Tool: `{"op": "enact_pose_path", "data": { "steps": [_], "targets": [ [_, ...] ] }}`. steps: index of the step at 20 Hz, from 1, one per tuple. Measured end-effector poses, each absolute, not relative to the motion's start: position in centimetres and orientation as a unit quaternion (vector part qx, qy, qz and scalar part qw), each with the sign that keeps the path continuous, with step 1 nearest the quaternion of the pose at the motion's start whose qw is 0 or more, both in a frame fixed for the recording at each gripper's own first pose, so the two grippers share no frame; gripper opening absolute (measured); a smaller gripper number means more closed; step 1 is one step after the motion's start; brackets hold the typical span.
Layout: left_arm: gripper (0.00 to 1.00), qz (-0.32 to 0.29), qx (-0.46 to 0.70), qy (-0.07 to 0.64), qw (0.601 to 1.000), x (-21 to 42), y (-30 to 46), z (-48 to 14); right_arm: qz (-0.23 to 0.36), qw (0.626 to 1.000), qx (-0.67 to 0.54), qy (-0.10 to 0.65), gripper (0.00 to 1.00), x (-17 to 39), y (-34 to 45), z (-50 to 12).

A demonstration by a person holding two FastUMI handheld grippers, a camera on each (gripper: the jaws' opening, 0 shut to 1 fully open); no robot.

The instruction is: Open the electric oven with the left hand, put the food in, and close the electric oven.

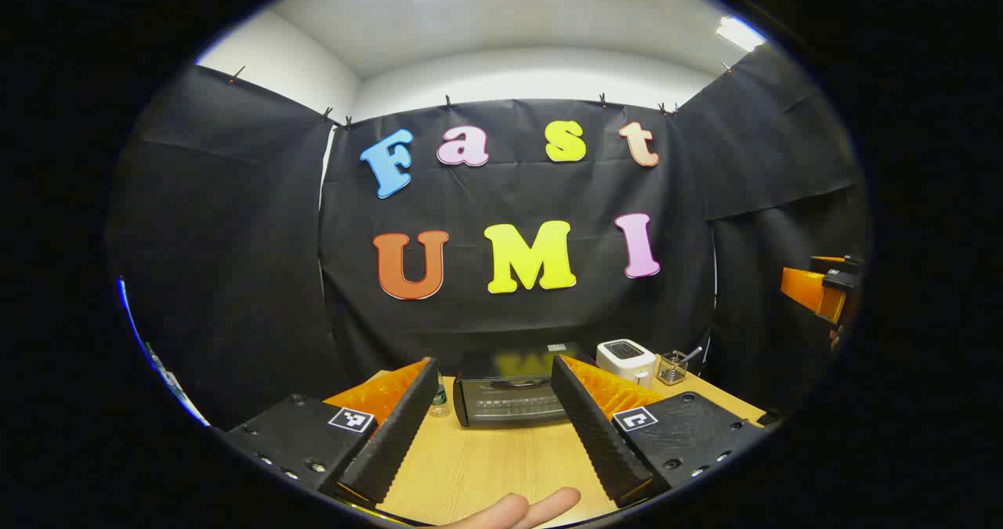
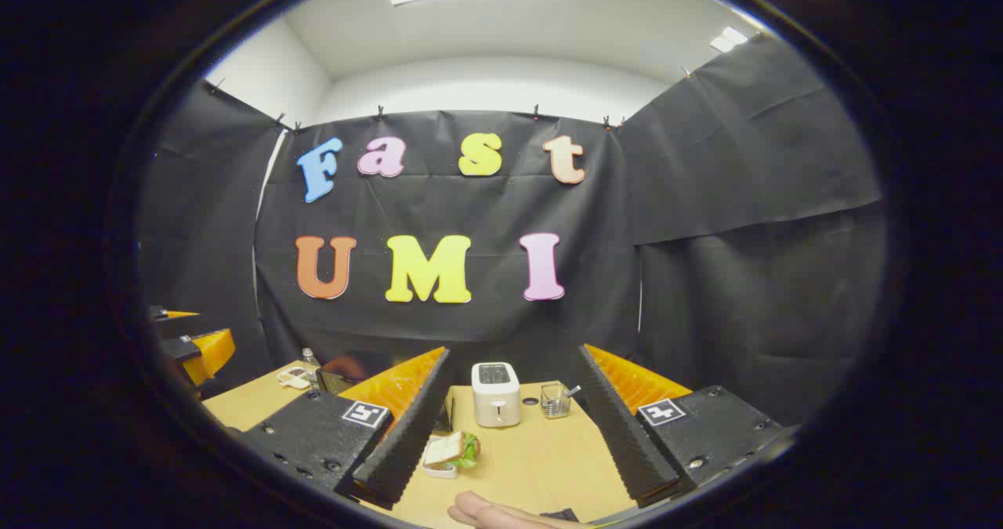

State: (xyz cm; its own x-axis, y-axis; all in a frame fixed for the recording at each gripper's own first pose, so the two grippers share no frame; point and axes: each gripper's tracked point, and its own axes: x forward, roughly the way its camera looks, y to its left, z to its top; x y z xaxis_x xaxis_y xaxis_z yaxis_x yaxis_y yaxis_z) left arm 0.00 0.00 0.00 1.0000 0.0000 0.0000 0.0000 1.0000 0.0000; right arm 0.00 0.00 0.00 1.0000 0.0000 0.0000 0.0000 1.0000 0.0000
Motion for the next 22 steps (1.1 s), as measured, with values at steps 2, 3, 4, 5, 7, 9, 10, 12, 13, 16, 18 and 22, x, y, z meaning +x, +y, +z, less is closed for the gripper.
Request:
{"op": "enact_pose_path", "data": {
  "steps": [2, 3, 4, 5, 7, 9, 10, 12, 13, 16, 18, 22],
  "targets": [
    [0.95, -0.002, 0.0, -0.004, 1.0, -0.1, -0.2, 0.2, 0.0, 1.0, 0.009, -0.005, 0.91, 0.0, -0.4, 0.1],
    [0.95, -0.005, -0.001, -0.006, 1.0, -0.1, -0.4, 0.3, 0.0, 1.0, 0.01, -0.007, 0.91, 0.0, -0.6, 0.0],
    [0.95, -0.005, 0.001, -0.006, 1.0, -0.1, -0.6, 0.3, 0.0, 1.0, 0.01, -0.007, 0.9, -0.1, -0.8, 0.0],
    [0.95, 0.0, 0.005, -0.01, 1.0, -0.2, -0.4, 0.3, 0.001, 1.0, 0.01, -0.007, 0.9, 0.1, -0.8, 0.0],
    [0.95, 0.004, 0.009, -0.01, 1.0, 0.0, -0.5, 0.0, 0.002, 1.0, 0.006, -0.011, 0.9, 0.3, -1.3, 0.1],
    [0.95, 0.003, 0.004, -0.004, 1.0, 0.2, -1.0, -0.7, 0.002, 1.0, 0.011, -0.016, 0.91, 0.6, -1.6, 0.2],
    [0.95, 0.003, 0.006, -0.003, 1.0, 0.5, -1.0, -1.0, 0.004, 1.0, 0.017, -0.018, 0.9, 0.7, -1.6, 0.2],
    [0.95, -0.001, 0.012, -0.001, 1.0, 1.0, -1.3, -1.4, 0.008, 0.999, 0.031, -0.019, 0.9, 1.4, -1.7, -0.1],
    [0.95, -0.003, 0.014, 0.003, 1.0, 1.4, -1.5, -1.9, 0.008, 0.999, 0.036, -0.02, 0.9, 1.8, -1.8, -0.3],
    [0.95, -0.012, 0.009, 0.013, 1.0, 3.5, -2.1, -2.8, 0.004, 0.999, 0.04, -0.021, 0.9, 3.1, -2.2, -0.8],
    [0.95, -0.016, 0.009, 0.02, 1.0, 5.3, -2.5, -3.3, 0.001, 0.999, 0.039, -0.016, 1.0, 4.3, -2.5, -1.3],
    [0.95, -0.023, 0.007, 0.031, 0.999, 9.8, -3.3, -4.4, -0.014, 0.999, 0.03, 0.001, 0.9, 6.7, -3.6, -2.1]
  ]
}}
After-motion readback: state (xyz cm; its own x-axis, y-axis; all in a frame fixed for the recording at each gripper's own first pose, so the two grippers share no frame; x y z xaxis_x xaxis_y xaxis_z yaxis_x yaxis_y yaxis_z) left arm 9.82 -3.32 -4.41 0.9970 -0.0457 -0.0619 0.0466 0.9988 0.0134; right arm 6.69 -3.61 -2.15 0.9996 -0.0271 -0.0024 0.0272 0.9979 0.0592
